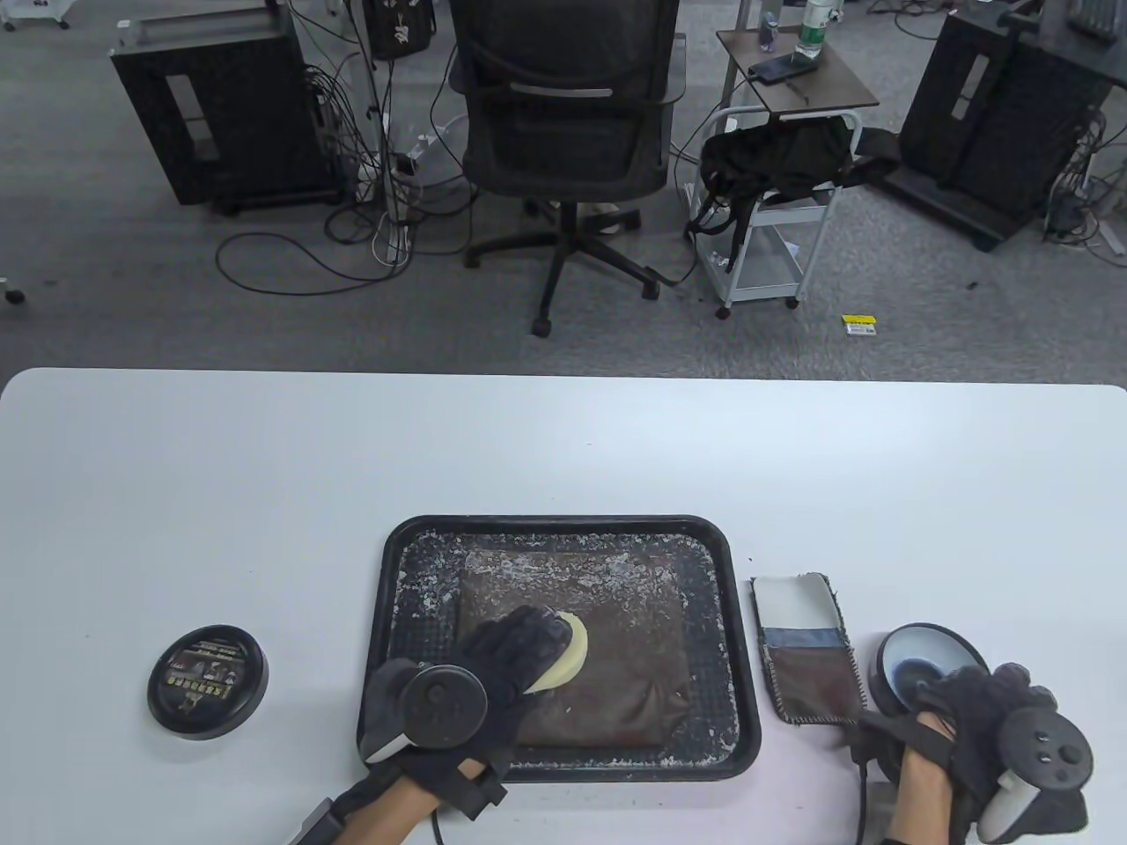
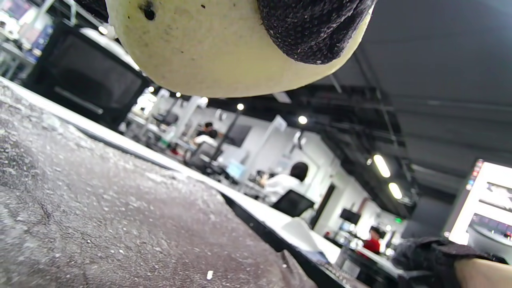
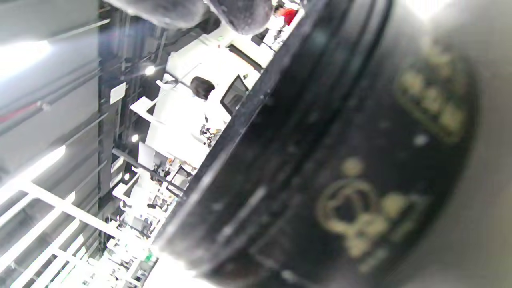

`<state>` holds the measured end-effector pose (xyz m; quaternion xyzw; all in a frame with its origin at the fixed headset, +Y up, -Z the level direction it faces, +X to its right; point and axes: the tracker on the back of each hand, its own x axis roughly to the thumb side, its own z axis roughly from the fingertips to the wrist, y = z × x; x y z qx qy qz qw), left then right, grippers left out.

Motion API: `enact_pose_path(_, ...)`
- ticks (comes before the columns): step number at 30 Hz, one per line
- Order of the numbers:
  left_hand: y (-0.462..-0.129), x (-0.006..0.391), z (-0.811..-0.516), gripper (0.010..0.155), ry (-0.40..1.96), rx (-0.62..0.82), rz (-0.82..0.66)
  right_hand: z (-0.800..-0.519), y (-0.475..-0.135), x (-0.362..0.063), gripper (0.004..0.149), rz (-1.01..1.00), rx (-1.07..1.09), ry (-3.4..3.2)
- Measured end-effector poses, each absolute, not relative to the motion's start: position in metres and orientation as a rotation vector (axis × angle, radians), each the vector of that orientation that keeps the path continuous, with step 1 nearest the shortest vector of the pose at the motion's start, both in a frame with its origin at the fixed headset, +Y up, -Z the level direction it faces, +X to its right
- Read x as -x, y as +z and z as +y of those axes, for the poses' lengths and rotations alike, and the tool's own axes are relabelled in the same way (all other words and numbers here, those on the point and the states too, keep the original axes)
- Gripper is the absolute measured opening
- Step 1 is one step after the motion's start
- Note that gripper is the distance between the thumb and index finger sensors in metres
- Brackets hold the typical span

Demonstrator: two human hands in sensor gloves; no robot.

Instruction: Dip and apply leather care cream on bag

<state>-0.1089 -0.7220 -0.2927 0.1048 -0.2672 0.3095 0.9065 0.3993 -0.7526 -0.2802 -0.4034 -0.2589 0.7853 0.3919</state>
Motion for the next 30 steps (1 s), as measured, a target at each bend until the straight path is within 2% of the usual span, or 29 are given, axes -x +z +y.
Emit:
enact_pose_path(8,-0.294,0.110,-0.723,0.059,0.641,-0.214,-0.545,-0.711,-0.288,-0.366,0.065,-0.764,0.793,2.361)
enact_pose_path(12,-0.294,0.110,-0.723,0.059,0.636,-0.215,-0.542,-0.694,-0.291,-0.338,0.061,-0.803,0.569,2.468)
enact_pose_path(19,-0.295,0.111,-0.724,0.059,0.636,-0.207,-0.528,-0.678,-0.295,-0.282,0.044,-0.735,0.124,2.597)
enact_pose_path(22,-0.296,0.112,-0.725,0.059,0.640,-0.201,-0.523,-0.678,-0.297,-0.256,0.039,-0.628,-0.082,2.598)
enact_pose_path(23,-0.296,0.112,-0.725,0.059,0.641,-0.200,-0.522,-0.679,-0.300,-0.246,0.039,-0.546,-0.210,2.601)
enact_pose_path(25,-0.296,0.112,-0.726,0.059,0.641,-0.199,-0.520,-0.687,-0.302,-0.224,0.038,-0.373,-0.326,2.662)
enact_pose_path(30,-0.297,0.112,-0.726,0.059,0.639,-0.195,-0.516,-0.705,-0.307,-0.190,0.037,-0.097,-0.500,2.772)
